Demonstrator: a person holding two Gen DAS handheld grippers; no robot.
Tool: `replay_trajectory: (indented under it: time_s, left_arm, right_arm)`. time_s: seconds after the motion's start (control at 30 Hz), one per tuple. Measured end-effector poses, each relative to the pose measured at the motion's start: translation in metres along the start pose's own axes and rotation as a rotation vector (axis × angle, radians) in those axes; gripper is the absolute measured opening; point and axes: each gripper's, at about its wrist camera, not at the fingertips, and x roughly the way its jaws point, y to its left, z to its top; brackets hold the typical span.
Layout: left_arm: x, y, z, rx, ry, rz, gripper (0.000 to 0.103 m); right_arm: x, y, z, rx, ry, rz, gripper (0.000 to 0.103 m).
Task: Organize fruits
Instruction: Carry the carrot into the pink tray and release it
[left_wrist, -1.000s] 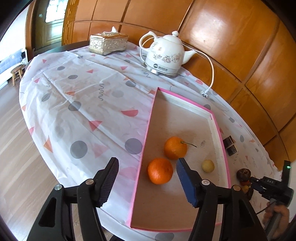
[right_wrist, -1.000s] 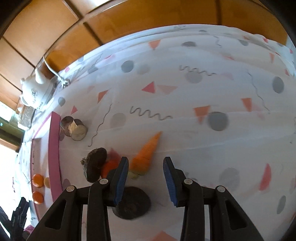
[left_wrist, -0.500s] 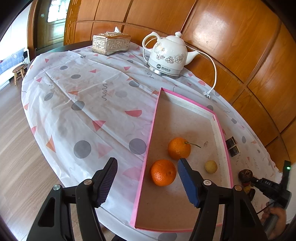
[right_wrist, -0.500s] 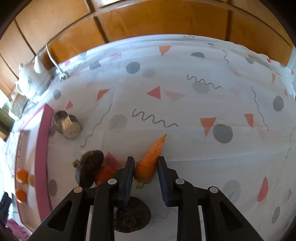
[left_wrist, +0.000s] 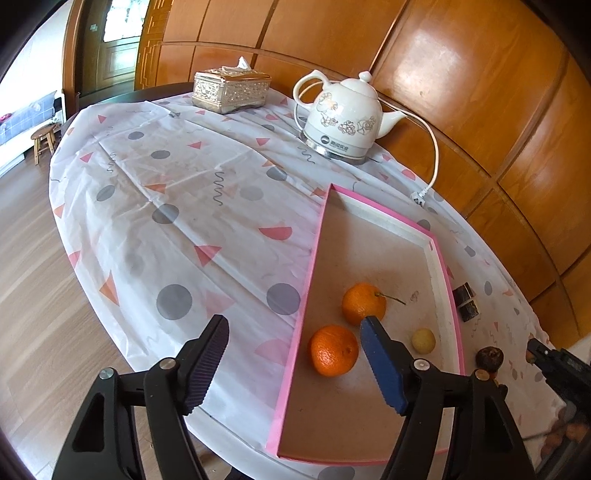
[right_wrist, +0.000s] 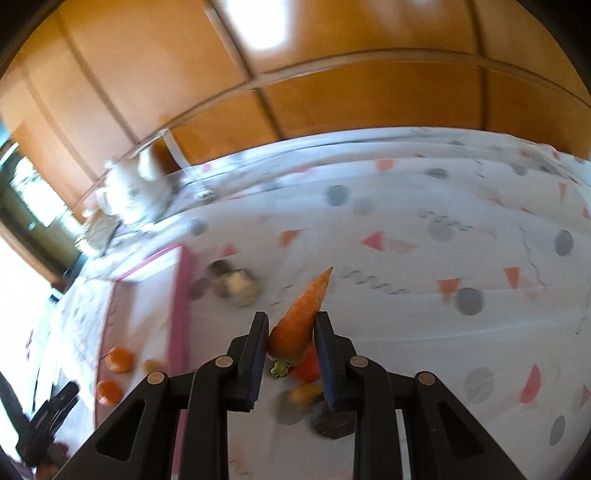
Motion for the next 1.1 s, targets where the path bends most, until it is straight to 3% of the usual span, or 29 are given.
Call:
replay_trajectory:
  time_s: [0.4, 0.57, 0.77, 1.1]
  left_arm:
    - [-0.001, 0.006, 0.003, -0.018, 0.000, 0.002, 0.074]
    - [0.001, 0.006, 0.002, -0.016, 0.007, -0.001, 0.074]
    - [0.002, 0.005, 0.000, -0.009, 0.012, -0.001, 0.074]
    - [0.001, 0.000, -0.001, 0.005, 0.012, -0.003, 0.074]
  right_arm:
    - [0.009, 0.120, -0.055, -0.340, 0.142, 0.216, 0.025]
    - [0.028, 0.148, -0.080, -0.434, 0.212, 0.211, 0.025]
    - [0.047, 0.153, -0.095, -0.466, 0.281, 0.165, 0.026]
    - [0.033, 0.150, -0.091, -0.470, 0.235, 0.153, 0.031]
